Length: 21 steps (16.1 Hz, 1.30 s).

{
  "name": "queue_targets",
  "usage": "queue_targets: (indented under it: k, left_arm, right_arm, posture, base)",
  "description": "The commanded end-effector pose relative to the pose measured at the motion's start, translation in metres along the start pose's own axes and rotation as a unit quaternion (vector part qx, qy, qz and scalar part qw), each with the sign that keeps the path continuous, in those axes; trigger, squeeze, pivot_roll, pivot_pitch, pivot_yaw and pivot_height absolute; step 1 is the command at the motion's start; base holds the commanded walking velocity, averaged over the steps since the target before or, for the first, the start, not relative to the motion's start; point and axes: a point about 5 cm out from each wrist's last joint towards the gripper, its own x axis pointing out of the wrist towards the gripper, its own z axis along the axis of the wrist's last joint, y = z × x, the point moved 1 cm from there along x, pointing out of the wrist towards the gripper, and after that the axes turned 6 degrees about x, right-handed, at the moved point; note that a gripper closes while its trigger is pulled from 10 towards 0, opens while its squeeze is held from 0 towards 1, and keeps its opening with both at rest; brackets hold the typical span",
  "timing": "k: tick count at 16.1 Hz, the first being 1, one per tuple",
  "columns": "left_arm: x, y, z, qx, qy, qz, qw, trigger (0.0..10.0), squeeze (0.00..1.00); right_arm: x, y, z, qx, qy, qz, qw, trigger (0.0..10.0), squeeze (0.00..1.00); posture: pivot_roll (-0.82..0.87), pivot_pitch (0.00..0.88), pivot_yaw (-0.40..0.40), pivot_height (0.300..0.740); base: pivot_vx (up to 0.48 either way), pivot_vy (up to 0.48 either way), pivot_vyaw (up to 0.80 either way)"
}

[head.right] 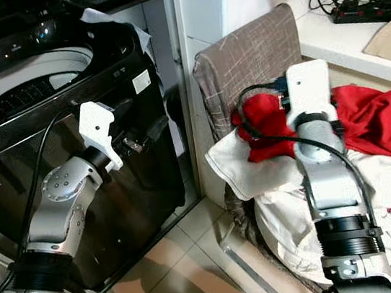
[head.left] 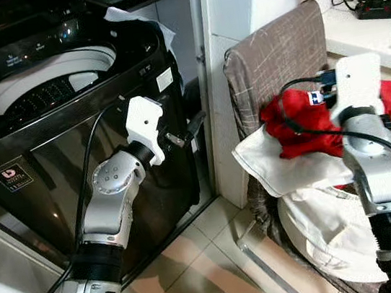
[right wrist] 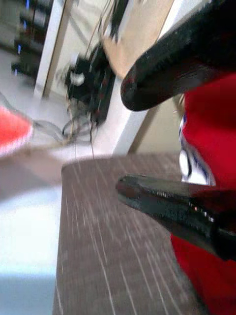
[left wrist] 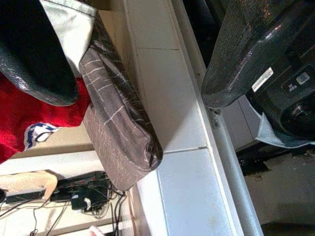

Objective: Clothes washing

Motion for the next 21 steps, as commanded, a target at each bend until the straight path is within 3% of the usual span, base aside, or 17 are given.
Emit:
queue_targets:
  k: [1, 6, 13, 16, 21]
  left_arm:
    - [0.002, 0.001, 0.001, 0.009, 0.0, -0.004, 1.0, 10.0, 0.0]
    - [0.004, -0.001, 0.001, 0.005, -0.003, -0.009, 1.0, 10.0, 0.0]
    - [0.005, -0.005, 0.0, -0.002, -0.002, -0.019, 1.0, 10.0, 0.0]
    - [0.006, -0.005, -0.001, -0.002, -0.001, -0.021, 1.0, 10.0, 0.0]
    - [0.006, -0.008, -0.003, -0.007, 0.003, -0.032, 0.999, 10.0, 0.0]
  right_arm:
    - [-0.001, -0.013, -0.008, -0.005, 0.013, -0.028, 1.0, 10.0, 1.0]
    - [-0.003, -0.029, -0.014, 0.006, 0.023, -0.065, 0.998, 10.0, 1.0]
    - [-0.004, -0.038, 0.003, 0.009, 0.006, -0.087, 0.996, 10.0, 1.0]
    - [-0.003, -0.049, 0.028, 0.006, -0.022, -0.113, 0.993, 10.0, 1.0]
    - [-0.018, -0.077, 0.055, 0.003, -0.044, -0.181, 0.983, 10.0, 0.98]
  posture:
    - [-0.18, 0.0, 0.07, 0.74]
    - [-0.2, 0.0, 0.072, 0.74]
    - [-0.21, 0.0, 0.079, 0.74]
    - [-0.21, 0.001, 0.083, 0.74]
    - [-0.24, 0.012, 0.099, 0.74]
  base:
    - [0.0, 0.0, 0.0]
    - [0.0, 0.0, 0.0]
    - [0.0, 0.0, 0.0]
    - [0.0, 0.0, 0.0]
    - [0.0, 0.0, 0.0]
